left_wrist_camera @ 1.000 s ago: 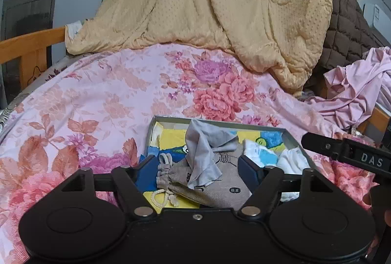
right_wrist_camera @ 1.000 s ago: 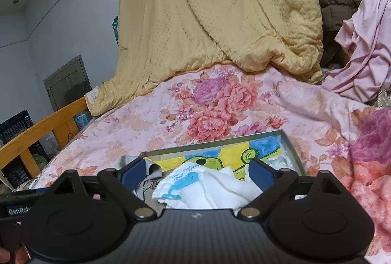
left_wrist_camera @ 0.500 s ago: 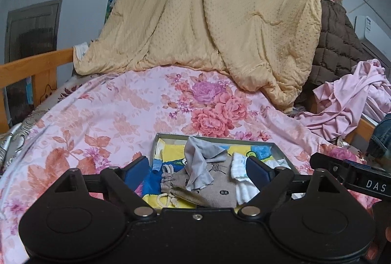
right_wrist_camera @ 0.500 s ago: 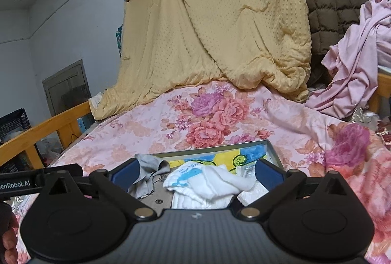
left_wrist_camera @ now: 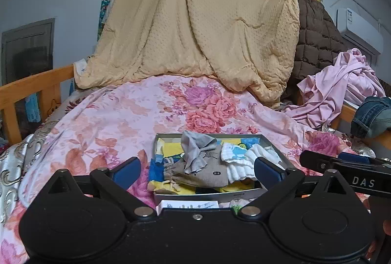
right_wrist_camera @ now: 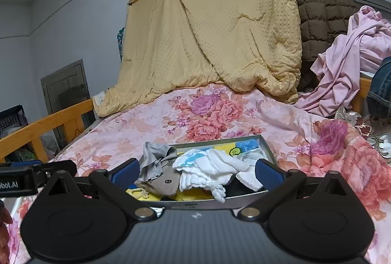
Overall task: Organize soft objects
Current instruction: 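Raise both open tools from the tray and pull them back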
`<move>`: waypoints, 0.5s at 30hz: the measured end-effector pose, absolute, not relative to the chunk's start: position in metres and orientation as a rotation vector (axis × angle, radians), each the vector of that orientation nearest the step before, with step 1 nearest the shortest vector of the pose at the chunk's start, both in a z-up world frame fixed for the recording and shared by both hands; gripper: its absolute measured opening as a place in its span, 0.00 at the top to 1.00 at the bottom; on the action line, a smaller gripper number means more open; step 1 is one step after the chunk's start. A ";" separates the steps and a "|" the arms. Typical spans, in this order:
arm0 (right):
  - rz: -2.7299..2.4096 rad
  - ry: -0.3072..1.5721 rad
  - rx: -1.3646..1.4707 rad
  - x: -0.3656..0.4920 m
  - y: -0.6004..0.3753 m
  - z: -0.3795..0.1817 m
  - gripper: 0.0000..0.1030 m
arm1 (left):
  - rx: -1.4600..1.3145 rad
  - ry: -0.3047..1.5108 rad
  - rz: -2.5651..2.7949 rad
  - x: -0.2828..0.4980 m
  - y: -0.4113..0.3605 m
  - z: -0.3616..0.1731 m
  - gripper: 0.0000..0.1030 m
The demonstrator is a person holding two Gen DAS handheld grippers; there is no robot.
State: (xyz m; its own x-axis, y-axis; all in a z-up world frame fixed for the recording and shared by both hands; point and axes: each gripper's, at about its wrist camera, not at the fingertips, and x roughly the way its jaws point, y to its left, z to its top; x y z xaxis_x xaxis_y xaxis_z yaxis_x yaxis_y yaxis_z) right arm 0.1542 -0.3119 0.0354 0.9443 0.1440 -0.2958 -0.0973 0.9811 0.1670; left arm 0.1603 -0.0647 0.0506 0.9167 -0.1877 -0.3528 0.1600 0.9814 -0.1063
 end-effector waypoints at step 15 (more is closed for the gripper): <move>0.128 0.327 0.135 0.102 -0.300 0.031 0.00 | -0.101 0.346 -0.137 0.103 -0.046 0.053 0.01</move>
State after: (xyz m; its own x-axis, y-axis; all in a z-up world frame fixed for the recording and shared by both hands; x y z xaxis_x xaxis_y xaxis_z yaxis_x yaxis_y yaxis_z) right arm 0.1023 -0.2999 0.0309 0.9389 0.1473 -0.3111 -0.1035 0.9828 0.1531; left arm 0.1032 -0.0462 0.0534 0.9317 -0.1505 -0.3305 0.1158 0.9857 -0.1223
